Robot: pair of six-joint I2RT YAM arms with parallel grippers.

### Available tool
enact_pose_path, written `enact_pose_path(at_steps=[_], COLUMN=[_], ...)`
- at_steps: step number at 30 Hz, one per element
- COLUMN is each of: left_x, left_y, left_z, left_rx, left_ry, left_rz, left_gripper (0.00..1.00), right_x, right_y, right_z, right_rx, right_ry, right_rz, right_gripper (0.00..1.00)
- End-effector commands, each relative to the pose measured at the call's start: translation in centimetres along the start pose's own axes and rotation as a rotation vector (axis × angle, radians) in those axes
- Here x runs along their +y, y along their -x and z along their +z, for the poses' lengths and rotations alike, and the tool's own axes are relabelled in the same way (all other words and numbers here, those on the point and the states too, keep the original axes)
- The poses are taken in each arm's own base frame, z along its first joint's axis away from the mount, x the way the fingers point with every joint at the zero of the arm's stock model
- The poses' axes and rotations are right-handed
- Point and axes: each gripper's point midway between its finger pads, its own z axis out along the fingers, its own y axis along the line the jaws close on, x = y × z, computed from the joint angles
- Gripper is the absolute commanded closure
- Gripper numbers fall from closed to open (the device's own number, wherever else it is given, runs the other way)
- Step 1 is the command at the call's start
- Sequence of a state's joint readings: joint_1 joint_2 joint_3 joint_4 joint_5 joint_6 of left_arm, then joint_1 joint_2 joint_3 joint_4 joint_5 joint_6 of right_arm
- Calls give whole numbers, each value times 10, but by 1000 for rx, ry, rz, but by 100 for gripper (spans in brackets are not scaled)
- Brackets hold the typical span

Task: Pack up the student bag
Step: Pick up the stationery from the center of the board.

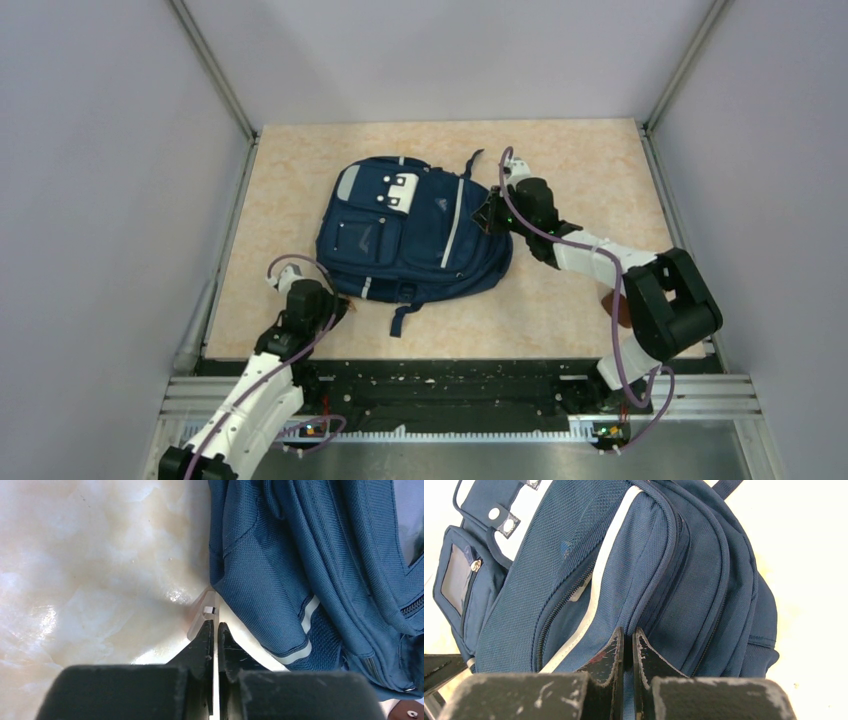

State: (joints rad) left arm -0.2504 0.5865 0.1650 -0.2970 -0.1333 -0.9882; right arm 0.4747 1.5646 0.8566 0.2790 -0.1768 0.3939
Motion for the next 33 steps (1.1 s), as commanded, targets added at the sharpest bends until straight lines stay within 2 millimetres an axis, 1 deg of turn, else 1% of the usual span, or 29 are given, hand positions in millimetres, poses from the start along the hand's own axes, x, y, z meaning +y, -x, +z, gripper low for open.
enact_pose_path(at_steps=[1,2,4,6,8,10,13,16,17,19,22,27,30,33], left_x=[-6,-9,-18,-31,-50,-76,-120,-159,-169,-185,-203,-223,-236,-247], left_y=[7,10,15,21,29,33,29,22,21,17,12,10,7,0], left_z=[-2,-5,-12,-22,-36,-50,-76,-101,-108,-121,-141,-161,-176,-184], left_rx=[-33,-43,-57,-74,-99,-115,-92,-46,-32,0,32,42,55,66], left_ry=[-33,-46,-88,-154,-240,-373,-607,-825,-877,-976,-1093,-1212,-1308,-1355], left_rz=[6,17,45,83,132,214,327,402,421,472,535,557,552,557], left_gripper=[100,100,100,100,100,100,100,100,100,100,100,100,100,100], right_x=[10,10,8,7,6,9,28,62,77,96,121,169,192,207], right_y=[25,27,30,34,39,42,44,42,43,40,32,23,24,31], right_z=[-17,-19,-26,-35,-46,-56,-69,-83,-89,-98,-108,-126,-136,-146], right_rx=[-58,-63,-68,-80,-99,-113,-122,-127,-135,-130,-101,-90,-93,-121], right_ry=[19,12,-7,-24,-44,-41,46,227,300,398,493,664,766,834], right_rz=[-43,-49,-60,-74,-80,-83,-77,-23,16,68,93,112,137,181], right_gripper=[96,91,75,62,54,48,46,46,46,45,45,43,43,43])
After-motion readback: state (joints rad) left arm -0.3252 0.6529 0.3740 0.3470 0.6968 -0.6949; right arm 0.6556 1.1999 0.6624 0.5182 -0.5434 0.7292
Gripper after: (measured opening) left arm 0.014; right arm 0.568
